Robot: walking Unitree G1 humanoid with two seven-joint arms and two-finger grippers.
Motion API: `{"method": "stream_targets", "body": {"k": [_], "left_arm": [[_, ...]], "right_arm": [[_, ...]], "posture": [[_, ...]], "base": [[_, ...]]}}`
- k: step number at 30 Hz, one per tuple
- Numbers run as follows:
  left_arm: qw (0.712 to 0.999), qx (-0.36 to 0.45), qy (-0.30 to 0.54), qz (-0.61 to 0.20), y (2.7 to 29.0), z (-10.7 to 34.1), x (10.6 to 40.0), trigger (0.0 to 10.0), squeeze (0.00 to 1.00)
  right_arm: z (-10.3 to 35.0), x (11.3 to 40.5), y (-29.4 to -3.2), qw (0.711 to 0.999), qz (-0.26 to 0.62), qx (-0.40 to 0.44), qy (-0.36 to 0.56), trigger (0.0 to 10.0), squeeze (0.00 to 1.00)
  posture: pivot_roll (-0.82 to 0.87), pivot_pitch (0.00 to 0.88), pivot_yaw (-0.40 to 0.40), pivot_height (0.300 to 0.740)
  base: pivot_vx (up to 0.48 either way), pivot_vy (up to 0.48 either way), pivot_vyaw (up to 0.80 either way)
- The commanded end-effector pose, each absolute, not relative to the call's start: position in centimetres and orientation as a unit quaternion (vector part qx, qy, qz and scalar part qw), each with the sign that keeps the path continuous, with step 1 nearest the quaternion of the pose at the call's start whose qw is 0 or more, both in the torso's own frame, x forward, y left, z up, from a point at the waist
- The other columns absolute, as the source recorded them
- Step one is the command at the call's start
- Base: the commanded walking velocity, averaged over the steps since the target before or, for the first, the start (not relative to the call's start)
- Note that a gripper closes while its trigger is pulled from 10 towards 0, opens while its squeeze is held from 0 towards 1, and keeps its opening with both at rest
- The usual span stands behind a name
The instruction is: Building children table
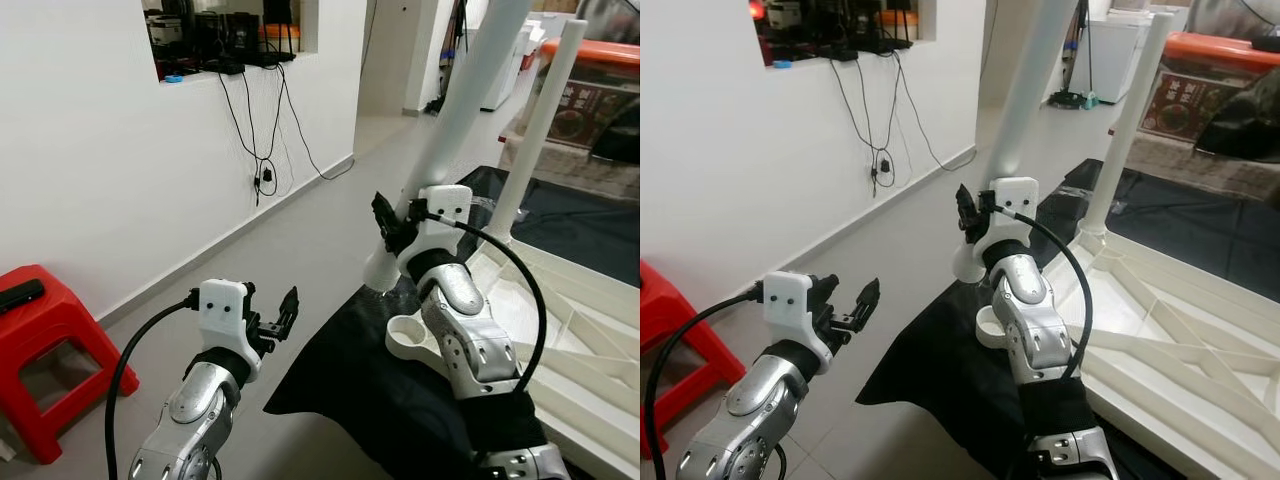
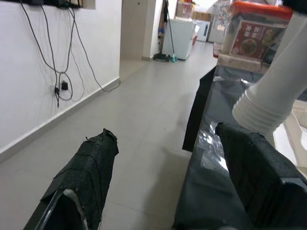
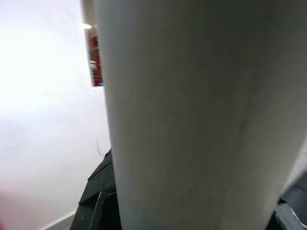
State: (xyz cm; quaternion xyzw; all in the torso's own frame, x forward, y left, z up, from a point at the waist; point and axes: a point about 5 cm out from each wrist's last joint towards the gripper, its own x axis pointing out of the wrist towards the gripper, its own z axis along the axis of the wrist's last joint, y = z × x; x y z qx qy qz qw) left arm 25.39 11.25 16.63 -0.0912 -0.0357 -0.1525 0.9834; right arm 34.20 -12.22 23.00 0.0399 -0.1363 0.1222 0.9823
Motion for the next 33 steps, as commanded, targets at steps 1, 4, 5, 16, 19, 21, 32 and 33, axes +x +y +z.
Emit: {"method": "stream_targets", "body": {"k": [1,4,5,16,19,21,32,33], "left_arm": [[0.984,-0.083,-0.029,-0.154,11.1,16.5,25.2,10.0,0.0],[0.984,-0.079,-0.024,-0.157,11.1,16.2,24.8,10.0,0.0],[0.984,-0.078,-0.02,-0.16,11.1,16.0,24.4,10.0,0.0],[0.969,-0.062,0.009,-0.24,10.2,15.2,21.0,10.0,0.0],[0.964,-0.063,0.013,-0.257,9.9,15.3,20.5,10.0,0.0],[0.957,-0.063,0.016,-0.282,9.3,15.4,19.7,10.0,0.0],[0.951,-0.07,0.026,-0.299,8.5,15.8,18.3,10.0,0.0],[0.952,-0.07,0.028,-0.298,8.5,15.8,18.2,10.0,0.0]], "right_arm": [[23.5,33.9,-12.4,0.978,0.133,0.048,-0.153,10.0,0.0],[23.3,33.8,-12.5,0.978,0.142,0.043,-0.146,10.0,0.0],[23.2,33.8,-12.6,0.978,0.143,0.039,-0.146,10.0,0.0],[24.9,34.7,-12.3,0.948,0.267,0.052,-0.168,10.0,0.0],[25.3,35.2,-12.7,0.943,0.283,0.044,-0.17,10.0,0.0],[26.1,36.0,-13.9,0.932,0.318,0.036,-0.169,10.0,0.0],[27.0,37.0,-16.8,0.875,0.471,0.017,-0.112,10.0,0.0],[27.4,36.9,-17.0,0.864,0.489,0.027,-0.117,10.0,0.0]], "posture": [[0.09,0.098,-0.051,0.74],[0.09,0.114,-0.049,0.74],[0.09,0.128,-0.05,0.74],[0.1,0.21,-0.049,0.74],[0.11,0.224,-0.051,0.74],[0.11,0.241,-0.05,0.74],[0.14,0.28,-0.053,0.74],[0.14,0.279,-0.05,0.74]], "base": [[0.0,0.0,-0.77],[0.0,0.0,-0.77],[0.0,0.0,-0.77],[0.0,0.0,-0.21],[0.0,0.0,0.0],[0.0,0.0,0.0],[0.0,0.0,0.0],[0.0,0.0,0.0]]}}
